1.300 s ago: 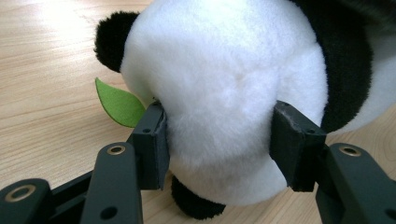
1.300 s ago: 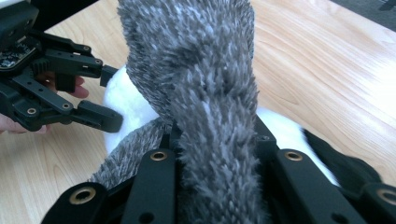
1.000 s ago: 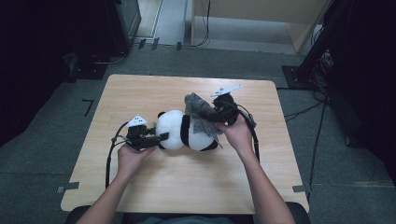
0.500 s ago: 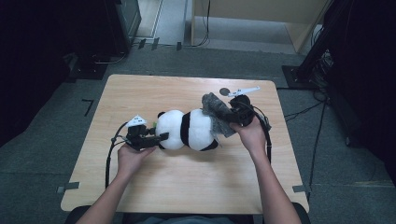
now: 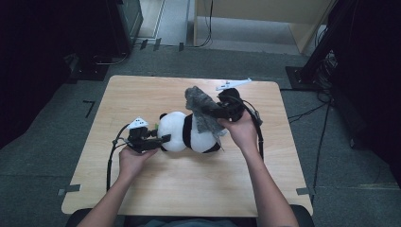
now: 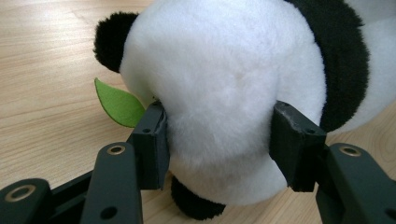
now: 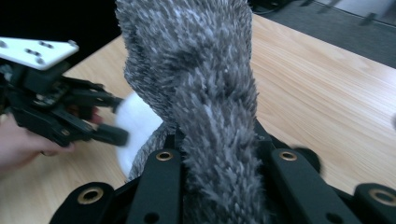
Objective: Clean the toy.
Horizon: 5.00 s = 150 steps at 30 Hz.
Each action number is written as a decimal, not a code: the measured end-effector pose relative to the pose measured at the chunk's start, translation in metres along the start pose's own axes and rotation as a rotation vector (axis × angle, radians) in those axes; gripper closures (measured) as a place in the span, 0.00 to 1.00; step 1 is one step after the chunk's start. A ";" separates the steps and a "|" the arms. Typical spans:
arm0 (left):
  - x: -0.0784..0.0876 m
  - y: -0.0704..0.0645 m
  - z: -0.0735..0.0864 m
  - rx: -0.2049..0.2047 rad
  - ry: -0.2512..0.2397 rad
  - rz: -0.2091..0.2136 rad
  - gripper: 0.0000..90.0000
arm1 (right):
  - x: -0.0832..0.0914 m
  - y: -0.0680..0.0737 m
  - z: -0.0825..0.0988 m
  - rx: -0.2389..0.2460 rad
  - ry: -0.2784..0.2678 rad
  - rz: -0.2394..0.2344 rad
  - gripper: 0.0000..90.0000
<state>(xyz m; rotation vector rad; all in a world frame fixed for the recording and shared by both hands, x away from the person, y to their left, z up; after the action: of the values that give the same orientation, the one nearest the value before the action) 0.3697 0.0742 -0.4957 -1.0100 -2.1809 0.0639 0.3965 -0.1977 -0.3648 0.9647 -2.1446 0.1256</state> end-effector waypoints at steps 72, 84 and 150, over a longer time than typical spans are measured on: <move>-0.004 -0.001 0.004 -0.009 0.017 0.067 0.20 | -0.004 -0.055 0.066 -0.129 0.043 0.113 0.82; -0.017 -0.010 0.012 -0.093 0.008 -0.015 0.16 | -0.008 -0.060 0.063 -0.150 0.046 0.121 0.82; -0.010 -0.008 0.008 -0.049 -0.005 0.001 0.38 | -0.011 0.013 0.048 0.018 0.022 -0.015 0.81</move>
<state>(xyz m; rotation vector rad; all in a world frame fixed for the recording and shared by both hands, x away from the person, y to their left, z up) 0.3633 0.0638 -0.5047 -1.0393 -2.1955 0.0137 0.3633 -0.1997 -0.4037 0.9849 -2.1191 0.1474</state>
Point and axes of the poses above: each handheld gripper's, and its own axes: x roughly backward along the jaws, z roughly out of its underside, y roughly to its left, the point moved 3 cm from there along -x, roughly forward along the jaws, and after that the axes turned 5 degrees about y, right-handed, at the moved point
